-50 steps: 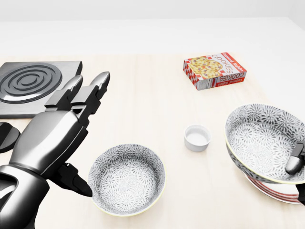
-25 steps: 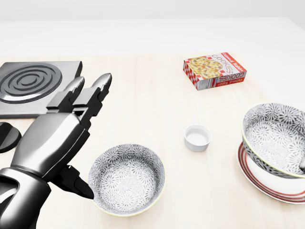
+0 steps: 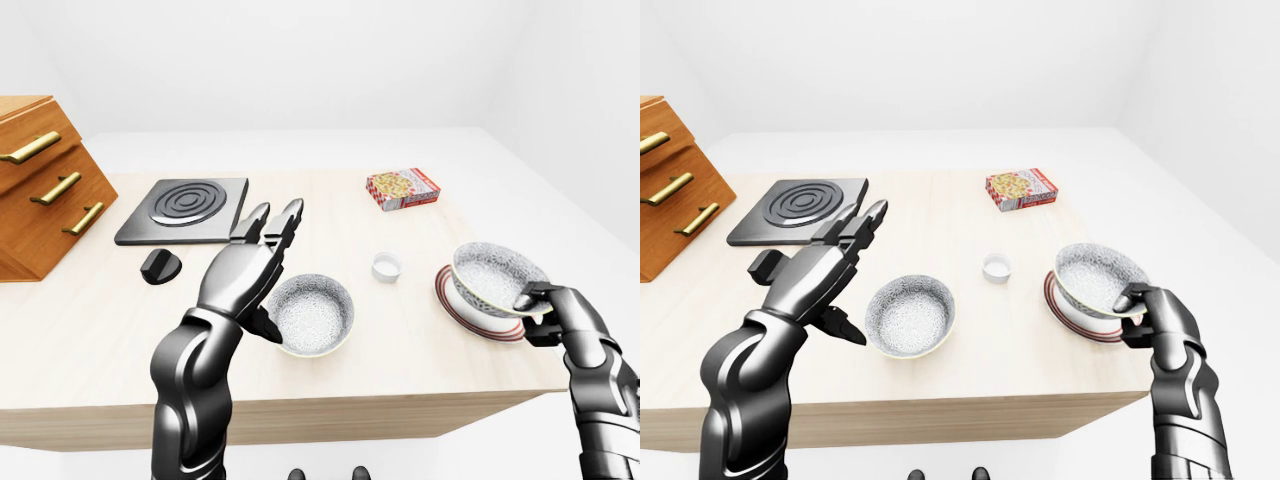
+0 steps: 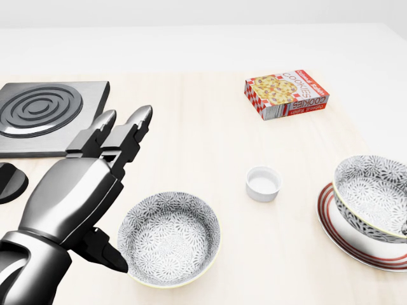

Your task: Pick the akita bowl from table center and place it on the plate.

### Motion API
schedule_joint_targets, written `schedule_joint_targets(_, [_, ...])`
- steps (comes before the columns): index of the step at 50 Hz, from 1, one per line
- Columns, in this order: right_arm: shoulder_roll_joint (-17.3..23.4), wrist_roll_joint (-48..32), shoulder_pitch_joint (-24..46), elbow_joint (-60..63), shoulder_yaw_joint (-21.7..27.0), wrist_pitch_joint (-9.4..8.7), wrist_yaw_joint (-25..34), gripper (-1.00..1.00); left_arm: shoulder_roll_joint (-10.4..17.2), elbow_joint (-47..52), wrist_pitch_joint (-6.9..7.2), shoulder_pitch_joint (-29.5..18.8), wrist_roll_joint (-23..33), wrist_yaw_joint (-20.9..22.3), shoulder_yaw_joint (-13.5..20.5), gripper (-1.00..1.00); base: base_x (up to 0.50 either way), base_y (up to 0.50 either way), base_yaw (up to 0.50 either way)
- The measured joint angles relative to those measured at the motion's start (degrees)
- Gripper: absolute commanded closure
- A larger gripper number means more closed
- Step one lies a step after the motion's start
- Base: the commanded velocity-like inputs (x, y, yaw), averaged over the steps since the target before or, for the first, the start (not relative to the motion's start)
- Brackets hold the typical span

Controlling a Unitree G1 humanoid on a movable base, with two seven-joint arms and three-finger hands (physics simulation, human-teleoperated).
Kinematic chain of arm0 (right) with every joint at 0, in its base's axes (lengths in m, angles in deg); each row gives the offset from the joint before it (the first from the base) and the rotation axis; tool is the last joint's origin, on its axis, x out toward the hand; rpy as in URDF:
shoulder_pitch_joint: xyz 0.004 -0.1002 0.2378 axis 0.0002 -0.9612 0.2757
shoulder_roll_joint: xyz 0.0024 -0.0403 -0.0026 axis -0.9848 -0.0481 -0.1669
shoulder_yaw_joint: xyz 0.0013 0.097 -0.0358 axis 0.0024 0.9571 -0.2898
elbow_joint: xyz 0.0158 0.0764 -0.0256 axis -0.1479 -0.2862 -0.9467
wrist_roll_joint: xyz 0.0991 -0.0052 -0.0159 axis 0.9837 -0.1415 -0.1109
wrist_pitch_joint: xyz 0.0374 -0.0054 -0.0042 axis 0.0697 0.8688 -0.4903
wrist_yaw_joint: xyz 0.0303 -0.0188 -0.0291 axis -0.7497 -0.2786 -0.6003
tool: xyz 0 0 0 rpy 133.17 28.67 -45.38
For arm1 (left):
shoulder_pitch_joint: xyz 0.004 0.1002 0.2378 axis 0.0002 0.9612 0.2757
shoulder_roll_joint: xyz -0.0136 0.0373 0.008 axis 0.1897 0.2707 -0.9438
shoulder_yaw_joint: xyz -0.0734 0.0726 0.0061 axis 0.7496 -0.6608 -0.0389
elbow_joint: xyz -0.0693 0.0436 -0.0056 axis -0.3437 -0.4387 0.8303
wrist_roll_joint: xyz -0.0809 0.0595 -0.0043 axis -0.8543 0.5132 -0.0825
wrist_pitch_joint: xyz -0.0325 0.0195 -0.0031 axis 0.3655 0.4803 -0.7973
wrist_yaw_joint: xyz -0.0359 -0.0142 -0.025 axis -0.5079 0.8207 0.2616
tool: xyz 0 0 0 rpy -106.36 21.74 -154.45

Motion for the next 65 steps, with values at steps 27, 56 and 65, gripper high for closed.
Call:
schedule_joint_targets(27, [4.1, 4.2, 7.2, -20.7, -7.5, 5.33, -10.7, -1.0, 0.2, -0.9, 0.0, 0.0, -0.4, 0.0, 0.2, -1.0, 0.0, 0.0, 0.0])
schedule_joint_targets(56, [-4.2, 10.4, -4.9, 12.2, 0.9, -1.03, -1.5, -1.0, 0.8, -0.8, 0.0, 0.2, -2.2, 0.0, 1.6, -1.0, 0.0, 0.0, 0.0])
schedule_joint_targets(65, [-12.5, 14.4, -7.6, 36.5, 1.8, -1.03, 7.9, -1.0, 0.8, -1.2, 0.0, -1.8, -5.3, -0.4, 3.1, -1.0, 0.0, 0.0, 0.0])
